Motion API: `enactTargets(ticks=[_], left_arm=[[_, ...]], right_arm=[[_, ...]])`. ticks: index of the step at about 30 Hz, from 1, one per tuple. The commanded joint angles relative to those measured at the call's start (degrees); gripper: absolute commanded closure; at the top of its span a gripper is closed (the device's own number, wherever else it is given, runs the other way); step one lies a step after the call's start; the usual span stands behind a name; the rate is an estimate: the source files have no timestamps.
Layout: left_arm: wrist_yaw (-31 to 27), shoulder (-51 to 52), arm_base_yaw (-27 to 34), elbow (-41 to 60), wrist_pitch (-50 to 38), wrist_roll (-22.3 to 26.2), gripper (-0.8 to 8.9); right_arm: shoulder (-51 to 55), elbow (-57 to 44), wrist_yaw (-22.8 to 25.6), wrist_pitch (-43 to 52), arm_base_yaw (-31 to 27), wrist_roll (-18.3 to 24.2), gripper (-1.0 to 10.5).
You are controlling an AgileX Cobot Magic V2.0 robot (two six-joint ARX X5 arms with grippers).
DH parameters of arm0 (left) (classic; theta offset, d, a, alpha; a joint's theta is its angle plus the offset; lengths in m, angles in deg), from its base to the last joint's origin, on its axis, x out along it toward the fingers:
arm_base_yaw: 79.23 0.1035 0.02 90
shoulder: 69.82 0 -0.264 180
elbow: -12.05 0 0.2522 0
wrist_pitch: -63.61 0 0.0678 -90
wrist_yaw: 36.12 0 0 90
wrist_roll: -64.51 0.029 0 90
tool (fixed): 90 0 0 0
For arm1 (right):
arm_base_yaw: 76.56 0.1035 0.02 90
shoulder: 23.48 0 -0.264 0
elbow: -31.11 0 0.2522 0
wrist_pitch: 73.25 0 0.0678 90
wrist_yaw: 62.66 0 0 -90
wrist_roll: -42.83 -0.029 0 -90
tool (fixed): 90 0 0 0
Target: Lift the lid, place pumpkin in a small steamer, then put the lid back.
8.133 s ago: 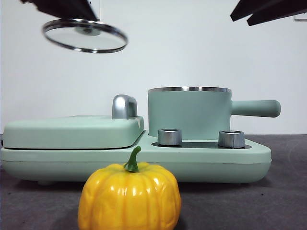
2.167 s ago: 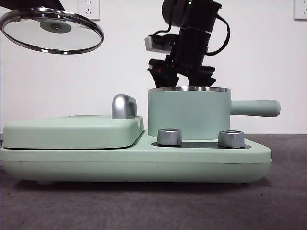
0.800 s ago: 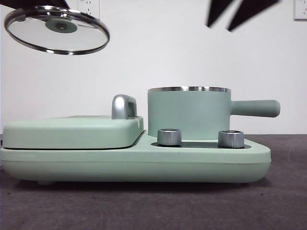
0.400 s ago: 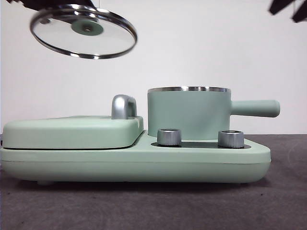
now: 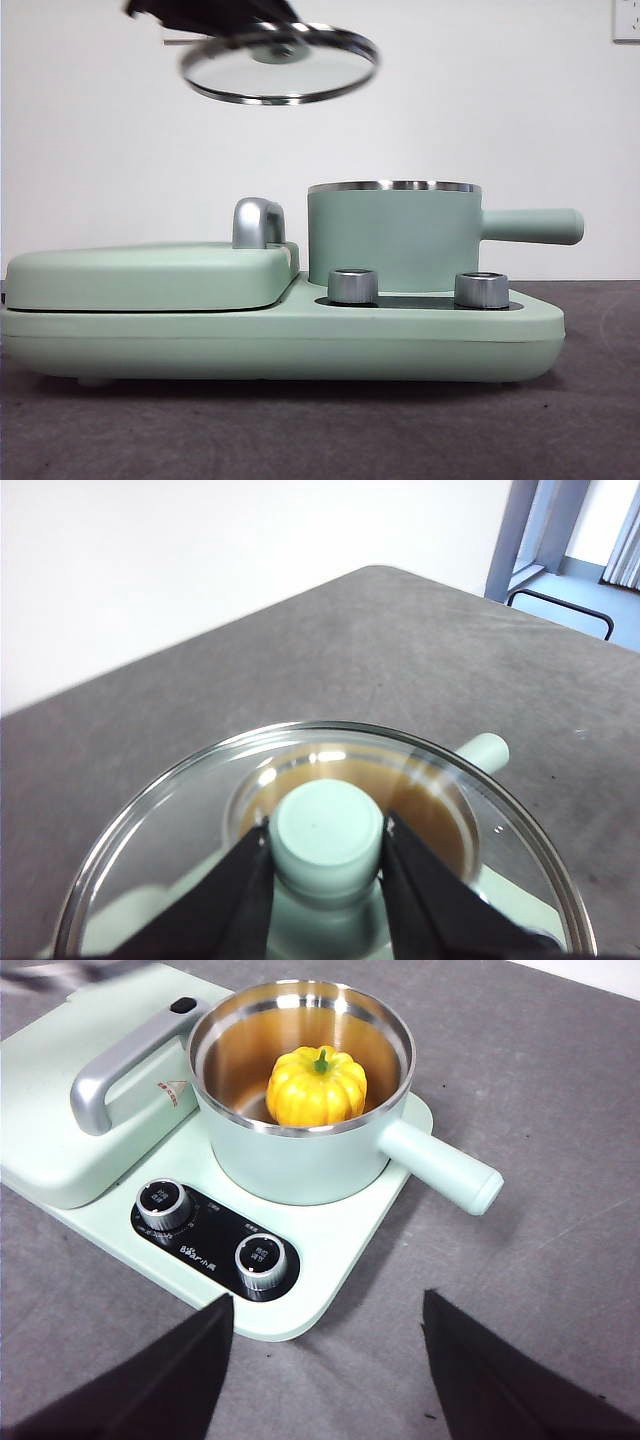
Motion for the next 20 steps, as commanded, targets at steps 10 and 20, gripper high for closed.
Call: enactTargets(ticks=[10, 20], left_arm=[[-1.2, -14.2, -4.4, -5.7, -12.2, 3.1, 8.04], [-1.0, -22.1, -4.7, -11.1, -13.8, 3.1, 8.04]], right_arm=[[-0.2, 0.4, 0.2, -1.4, 0.3, -1.0, 6.5], [-0.2, 0.4, 1.2, -1.7, 0.3, -1.0, 6.5]])
